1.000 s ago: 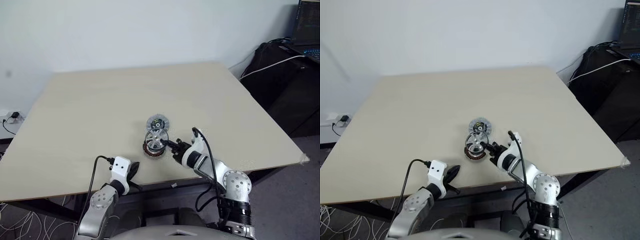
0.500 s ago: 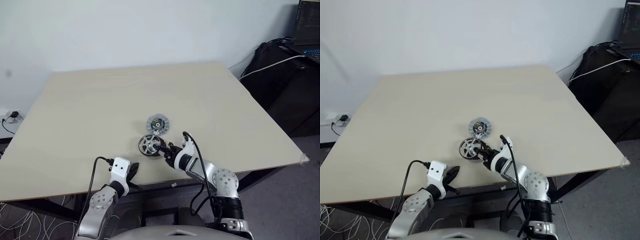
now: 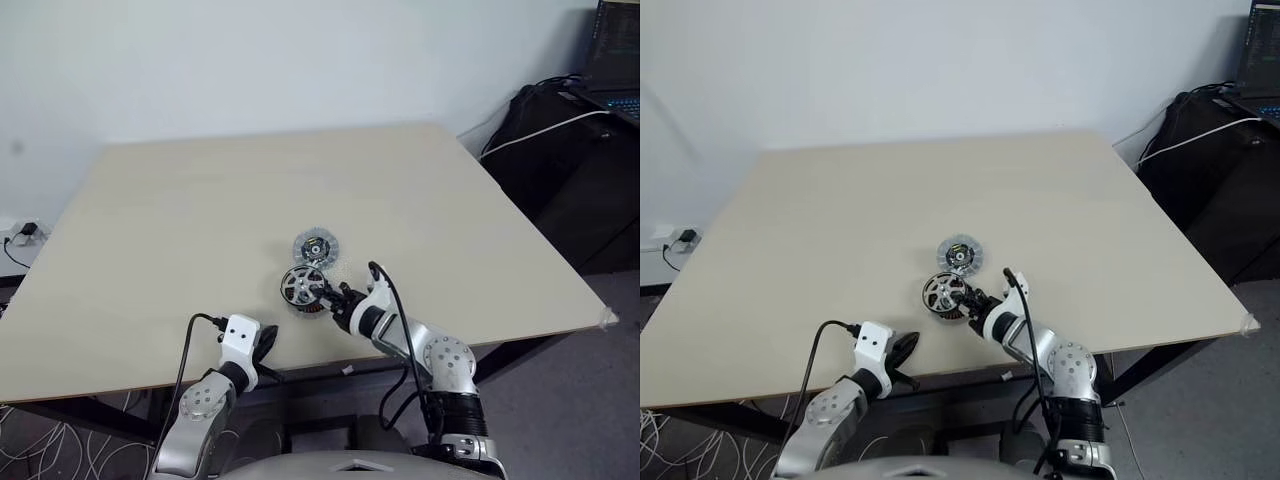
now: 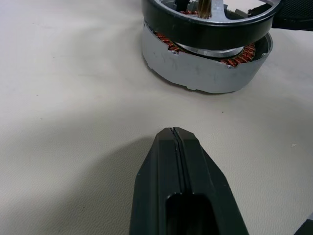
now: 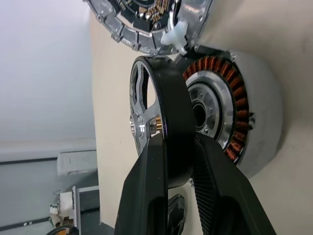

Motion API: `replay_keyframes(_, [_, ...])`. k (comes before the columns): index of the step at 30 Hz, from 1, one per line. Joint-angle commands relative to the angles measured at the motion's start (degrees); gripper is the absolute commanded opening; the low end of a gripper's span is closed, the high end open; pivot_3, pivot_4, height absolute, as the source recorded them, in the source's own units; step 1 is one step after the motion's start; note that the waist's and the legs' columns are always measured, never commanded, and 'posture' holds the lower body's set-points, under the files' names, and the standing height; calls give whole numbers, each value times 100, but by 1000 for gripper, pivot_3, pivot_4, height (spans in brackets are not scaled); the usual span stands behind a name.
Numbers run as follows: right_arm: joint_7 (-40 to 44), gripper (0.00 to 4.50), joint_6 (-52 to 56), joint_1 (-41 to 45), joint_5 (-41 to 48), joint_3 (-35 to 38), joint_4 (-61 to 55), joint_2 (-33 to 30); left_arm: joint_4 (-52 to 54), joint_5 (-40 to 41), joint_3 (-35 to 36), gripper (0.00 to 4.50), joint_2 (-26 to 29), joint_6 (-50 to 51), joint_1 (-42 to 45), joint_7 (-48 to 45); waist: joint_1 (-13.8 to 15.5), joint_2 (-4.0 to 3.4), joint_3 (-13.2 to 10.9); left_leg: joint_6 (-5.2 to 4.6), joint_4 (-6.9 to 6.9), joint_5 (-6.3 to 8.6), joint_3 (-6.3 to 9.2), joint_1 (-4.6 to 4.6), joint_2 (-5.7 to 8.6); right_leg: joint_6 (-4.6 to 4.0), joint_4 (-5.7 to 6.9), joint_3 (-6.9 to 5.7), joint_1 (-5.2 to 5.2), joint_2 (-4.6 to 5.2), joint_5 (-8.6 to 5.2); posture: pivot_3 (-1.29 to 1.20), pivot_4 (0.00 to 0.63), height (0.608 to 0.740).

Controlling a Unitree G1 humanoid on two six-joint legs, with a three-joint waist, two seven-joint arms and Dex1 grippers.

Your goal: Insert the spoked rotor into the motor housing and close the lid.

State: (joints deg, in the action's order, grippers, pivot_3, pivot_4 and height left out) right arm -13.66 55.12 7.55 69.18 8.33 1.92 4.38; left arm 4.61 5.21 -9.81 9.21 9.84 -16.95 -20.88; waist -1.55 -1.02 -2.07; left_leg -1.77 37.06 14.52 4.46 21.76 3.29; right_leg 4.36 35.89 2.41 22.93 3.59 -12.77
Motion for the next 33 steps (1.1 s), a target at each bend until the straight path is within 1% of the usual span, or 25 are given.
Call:
replay_keyframes(1, [104,398,-68,169,-17,57,-21,219,260,42,16,0,-4,-19,54,13,0,0,0,0,0,0,0,0,0,0,0,0,0,0,0,0,0,740])
replay_keyframes(11, [182,398,-49,133,-157,82,28,202,253,39,21,0,-14,-20,71,26,0,0,0,-3,0,-2,0,0,0,0,0,0,0,0,0,0,0,740])
replay_keyframes(12, [186,1131,-50,137,-160,90,22,198,252,41,22,0,-15,-16,76,25,0,0,0,-3,0,-2,0,0,0,0,0,0,0,0,0,0,0,740])
replay_keyframes(14, [185,1674,-54,139,-166,108,-2,191,251,44,21,0,-15,-12,82,22,0,-1,0,-3,0,-2,0,0,0,0,0,0,0,0,0,0,0,740])
replay_keyframes(17, [194,2678,-77,130,-179,148,-49,168,253,49,17,0,-17,-13,81,18,0,0,1,-3,0,-2,0,-2,0,0,1,-1,-2,0,0,0,0,740])
replay_keyframes(18, [202,2920,-81,136,-184,160,-49,155,247,51,16,0,-21,-10,91,17,3,0,2,-3,1,-2,0,-2,0,0,1,0,-3,0,0,0,0,740])
replay_keyframes(19, [244,3299,-100,132,-185,168,-83,143,242,53,15,0,-23,-8,98,15,4,0,2,-2,2,-1,0,-3,0,1,1,-1,-4,1,0,0,0,740])
replay_keyframes(21, [297,3861,-129,117,-170,186,-189,131,238,57,13,0,-26,-6,105,13,5,1,2,2,2,1,0,-3,0,1,0,-1,-6,1,1,0,0,740])
replay_keyframes(25, [388,3861,-165,87,-31,271,-592,66,237,74,12,0,-36,-2,103,9,12,1,0,2,3,1,0,-2,1,2,1,0,-3,1,1,0,0,740])
replay_keyframes(33, [229,3861,-135,68,31,444,-1049,-48,215,81,-8,0,-36,-7,125,-18,7,0,-1,-4,-1,-2,0,0,0,0,1,0,0,-1,0,0,0,740])
